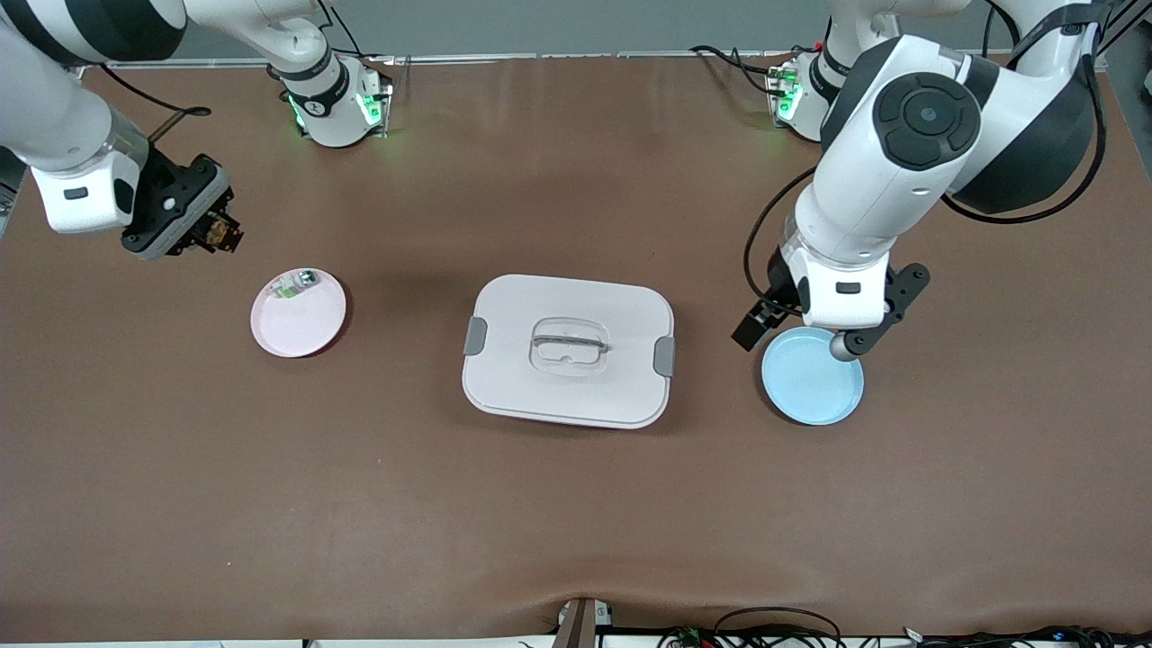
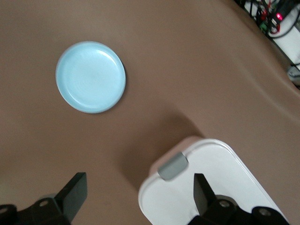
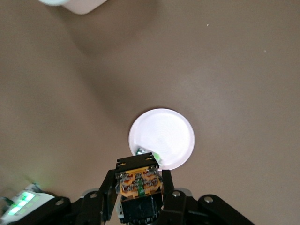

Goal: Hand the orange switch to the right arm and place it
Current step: 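Open the left gripper and withdraw while the right gripper pulls switch, then carry the switch with the right gripper over the pink plate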

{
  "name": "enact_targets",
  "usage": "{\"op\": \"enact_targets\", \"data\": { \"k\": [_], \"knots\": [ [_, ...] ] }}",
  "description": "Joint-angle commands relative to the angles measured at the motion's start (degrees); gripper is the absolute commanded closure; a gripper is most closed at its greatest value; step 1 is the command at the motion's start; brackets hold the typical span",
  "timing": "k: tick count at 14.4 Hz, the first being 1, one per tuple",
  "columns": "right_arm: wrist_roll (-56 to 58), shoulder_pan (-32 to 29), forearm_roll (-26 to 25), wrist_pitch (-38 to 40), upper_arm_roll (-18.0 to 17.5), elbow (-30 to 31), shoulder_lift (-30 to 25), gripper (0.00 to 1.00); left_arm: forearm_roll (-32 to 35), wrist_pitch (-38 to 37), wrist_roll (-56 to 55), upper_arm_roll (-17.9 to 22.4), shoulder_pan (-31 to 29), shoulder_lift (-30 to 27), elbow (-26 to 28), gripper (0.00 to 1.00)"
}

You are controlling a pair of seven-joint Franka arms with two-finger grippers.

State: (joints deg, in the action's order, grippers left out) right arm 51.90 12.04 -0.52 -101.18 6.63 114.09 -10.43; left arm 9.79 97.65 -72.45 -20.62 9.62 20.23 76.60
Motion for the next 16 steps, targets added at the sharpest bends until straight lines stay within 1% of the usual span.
{"op": "enact_targets", "data": {
  "k": [1, 4, 6, 9, 13, 16],
  "knots": [
    [9.41, -2.45, -1.85, -7.77, -0.83, 8.76, -4.25, 1.0, 2.69, -2.89, 8.5, 0.05, -1.27, -2.83, 0.83, 0.0],
    [20.05, -6.05, -1.85, -17.88, -0.83, 15.26, -4.16, 1.0, 2.87, -7.9, 22.92, 0.58, -5.3, -3.97, 0.83, 0.0],
    [22.54, -7.46, -1.85, -23.25, -0.83, 18.87, -4.07, 1.0, 2.61, -8.96, 29.88, 0.58, -7.94, -4.5, 0.83, 0.0],
    [22.81, -7.56, -1.94, -27.74, -0.83, 22.3, -3.02, 1.0, 2.25, -9.14, 32.1, 0.32, -11.98, -5.29, 0.74, 0.0],
    [22.81, -7.47, -2.38, -34.42, -0.83, 27.13, -0.39, 1.0, 2.16, -9.23, 39.65, 0.67, -13.75, -7.22, 0.83, 0.0],
    [24.2, -7.64, -3.25, -38.47, -0.83, 28.11, 3.12, 1.0, -0.29, -10.55, 41.77, 0.49, -16.3, -7.93, 0.92, 0.0]
  ]
}}
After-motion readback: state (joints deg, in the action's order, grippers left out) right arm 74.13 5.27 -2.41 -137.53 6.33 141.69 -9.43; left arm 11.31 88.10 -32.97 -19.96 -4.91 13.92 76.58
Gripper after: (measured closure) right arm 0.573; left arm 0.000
